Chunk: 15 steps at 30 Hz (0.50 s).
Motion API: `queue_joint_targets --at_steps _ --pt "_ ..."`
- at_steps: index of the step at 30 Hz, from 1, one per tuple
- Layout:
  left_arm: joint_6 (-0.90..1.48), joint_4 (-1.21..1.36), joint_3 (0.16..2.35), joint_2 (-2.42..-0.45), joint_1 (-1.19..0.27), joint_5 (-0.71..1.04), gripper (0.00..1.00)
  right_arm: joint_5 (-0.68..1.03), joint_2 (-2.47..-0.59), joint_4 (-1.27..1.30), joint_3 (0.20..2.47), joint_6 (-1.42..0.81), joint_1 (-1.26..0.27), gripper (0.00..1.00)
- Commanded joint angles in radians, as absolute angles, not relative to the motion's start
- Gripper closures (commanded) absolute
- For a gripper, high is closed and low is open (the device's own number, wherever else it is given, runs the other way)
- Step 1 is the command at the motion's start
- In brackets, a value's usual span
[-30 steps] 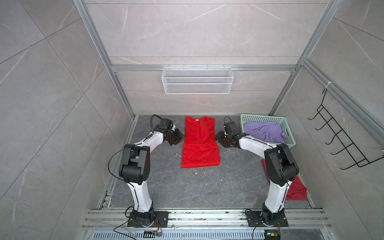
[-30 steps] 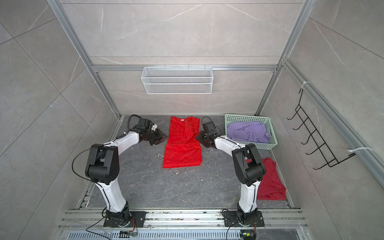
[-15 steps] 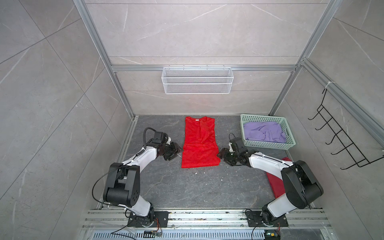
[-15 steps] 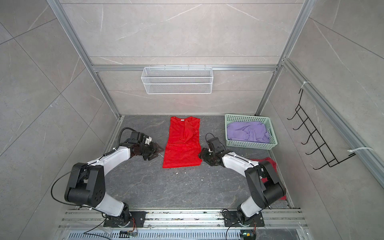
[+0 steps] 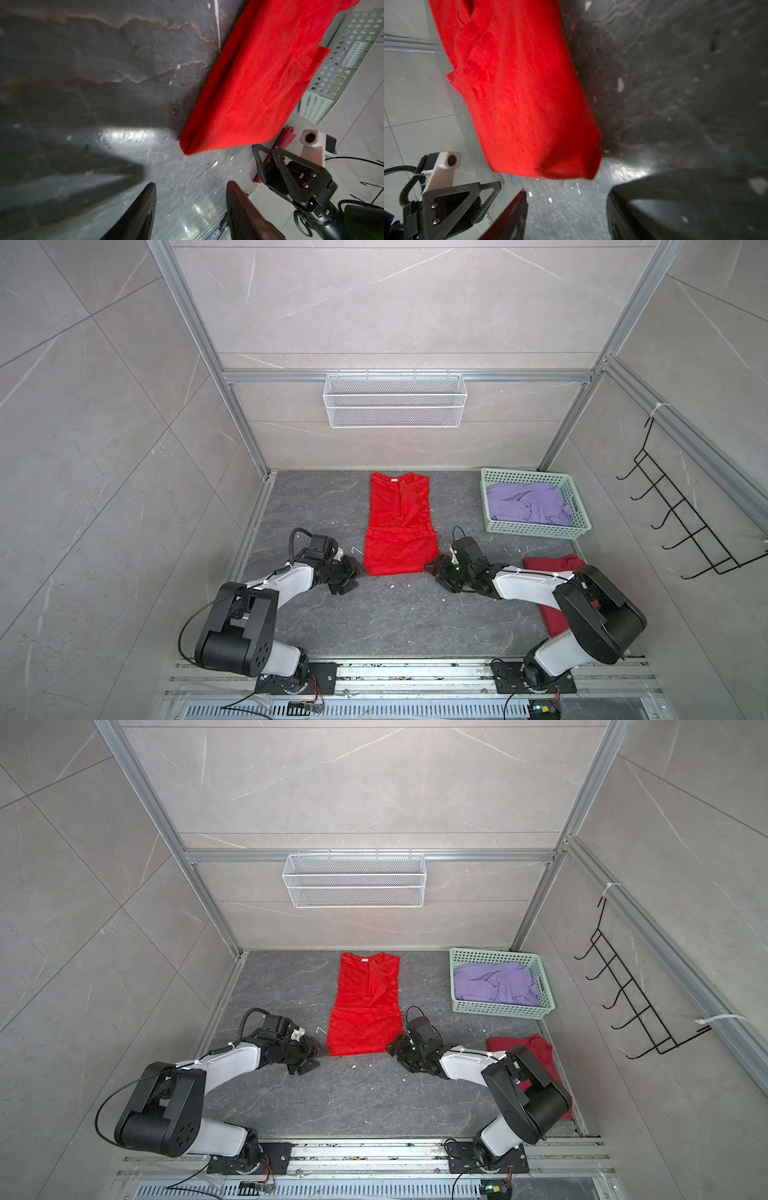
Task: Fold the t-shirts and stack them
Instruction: 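Grasp the folded shirt's near edge with both grippers and pull it closer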
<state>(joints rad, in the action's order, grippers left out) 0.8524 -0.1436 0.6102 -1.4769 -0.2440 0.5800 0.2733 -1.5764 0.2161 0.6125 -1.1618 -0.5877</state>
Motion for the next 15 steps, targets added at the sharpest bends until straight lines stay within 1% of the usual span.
queue_joint_targets --at_steps 1,2,5,7,9,11,13,15 --pt "0.877 -0.078 0.657 -1.537 -0.252 0.579 0.48 0.242 -1.62 0.234 0.599 -1.214 -0.602 0.38" --pt "0.872 -0.079 0.668 -1.559 -0.253 0.577 0.51 0.238 -1.621 0.238 0.599 -1.219 -0.603 0.38" --pt "0.865 -0.075 0.695 -1.613 -0.255 0.576 0.63 0.226 -1.622 0.247 0.597 -1.231 -0.61 0.38" --pt "0.862 -0.074 0.707 -1.635 -0.256 0.574 0.75 0.213 -1.62 0.25 0.594 -1.236 -0.614 0.37" --pt "0.866 -0.071 0.719 -1.643 -0.259 0.583 0.91 0.204 -1.624 0.257 0.589 -1.246 -0.619 0.38" --pt "0.871 -0.068 0.731 -1.628 -0.265 0.589 1.0 0.2 -1.629 0.284 0.577 -1.263 -0.625 0.37" --pt "0.883 -0.077 0.743 -1.596 -0.273 0.593 1.0 0.198 -1.636 0.316 0.568 -1.283 -0.637 0.36" --pt "0.902 -0.083 0.763 -1.554 -0.283 0.608 1.0 0.184 -1.652 0.35 0.564 -1.313 -0.662 0.33"
